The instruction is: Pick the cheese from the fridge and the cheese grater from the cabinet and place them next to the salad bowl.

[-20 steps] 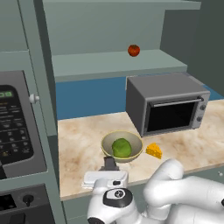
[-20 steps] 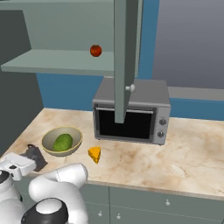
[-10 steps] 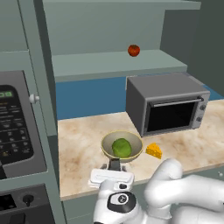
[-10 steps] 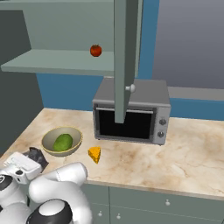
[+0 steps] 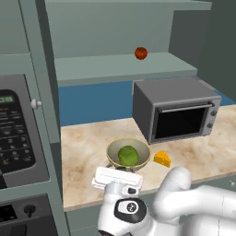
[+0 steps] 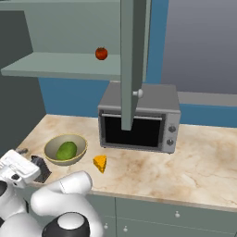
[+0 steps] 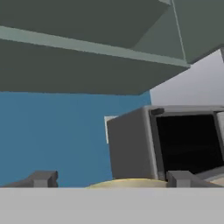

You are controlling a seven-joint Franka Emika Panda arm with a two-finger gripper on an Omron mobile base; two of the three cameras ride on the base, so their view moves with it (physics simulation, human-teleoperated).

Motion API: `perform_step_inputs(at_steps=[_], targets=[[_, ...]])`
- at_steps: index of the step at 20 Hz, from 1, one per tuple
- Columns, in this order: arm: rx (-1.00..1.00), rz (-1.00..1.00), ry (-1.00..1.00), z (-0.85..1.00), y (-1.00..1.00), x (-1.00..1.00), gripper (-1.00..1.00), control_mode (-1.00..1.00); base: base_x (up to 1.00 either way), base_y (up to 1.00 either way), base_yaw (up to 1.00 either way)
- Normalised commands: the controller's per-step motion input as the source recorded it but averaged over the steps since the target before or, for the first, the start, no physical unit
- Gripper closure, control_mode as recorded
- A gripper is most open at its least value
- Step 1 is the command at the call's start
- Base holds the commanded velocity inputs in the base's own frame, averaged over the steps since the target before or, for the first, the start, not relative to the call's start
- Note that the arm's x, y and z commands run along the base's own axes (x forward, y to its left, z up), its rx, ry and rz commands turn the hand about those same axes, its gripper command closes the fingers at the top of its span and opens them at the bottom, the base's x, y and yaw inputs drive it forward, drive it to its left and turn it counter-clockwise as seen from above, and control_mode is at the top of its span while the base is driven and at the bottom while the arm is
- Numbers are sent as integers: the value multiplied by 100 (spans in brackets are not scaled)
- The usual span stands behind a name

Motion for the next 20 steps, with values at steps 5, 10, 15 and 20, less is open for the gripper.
perform_step_inputs(at_steps=[5, 10, 15, 20], targets=[[13, 0, -10, 100, -5, -25, -100, -100, 0, 0, 0], [20, 0, -19, 100, -18, -50, -100, -100, 0, 0, 0], [29, 0, -14, 100, -42, -81, -100, -100, 0, 0, 0], [33, 0, -12, 100, -48, -93, -100, -100, 0, 0, 0]])
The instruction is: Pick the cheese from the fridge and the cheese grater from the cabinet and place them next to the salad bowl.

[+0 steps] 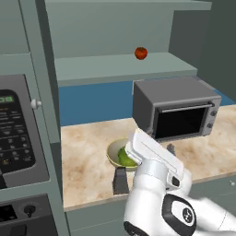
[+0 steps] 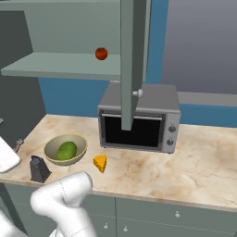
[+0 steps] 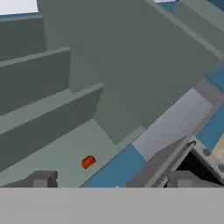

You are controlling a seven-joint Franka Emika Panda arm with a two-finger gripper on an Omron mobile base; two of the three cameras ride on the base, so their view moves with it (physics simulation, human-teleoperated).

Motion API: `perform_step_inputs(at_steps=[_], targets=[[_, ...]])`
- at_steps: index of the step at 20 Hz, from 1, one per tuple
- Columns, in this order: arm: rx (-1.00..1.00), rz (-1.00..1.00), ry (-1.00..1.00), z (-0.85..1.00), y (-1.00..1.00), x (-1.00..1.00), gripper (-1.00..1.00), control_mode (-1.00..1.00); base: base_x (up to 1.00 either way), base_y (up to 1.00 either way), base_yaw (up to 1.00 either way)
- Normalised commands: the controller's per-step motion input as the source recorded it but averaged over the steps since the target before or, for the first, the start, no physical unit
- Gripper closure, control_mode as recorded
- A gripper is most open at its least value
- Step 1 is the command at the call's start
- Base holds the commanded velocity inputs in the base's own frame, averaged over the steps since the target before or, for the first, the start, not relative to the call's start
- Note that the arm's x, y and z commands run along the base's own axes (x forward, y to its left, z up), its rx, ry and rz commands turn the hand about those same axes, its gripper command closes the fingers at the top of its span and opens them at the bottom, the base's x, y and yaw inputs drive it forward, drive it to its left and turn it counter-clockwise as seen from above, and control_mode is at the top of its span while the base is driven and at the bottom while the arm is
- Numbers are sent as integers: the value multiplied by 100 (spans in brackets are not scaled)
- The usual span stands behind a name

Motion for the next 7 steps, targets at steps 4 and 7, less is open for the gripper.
perform_step_inputs(at_steps=[4, 7], targets=[[28, 2, -13, 100, -3, -86, -100, -100, 0, 0, 0], [24, 0, -14, 100, -47, -91, -100, -100, 0, 0, 0]])
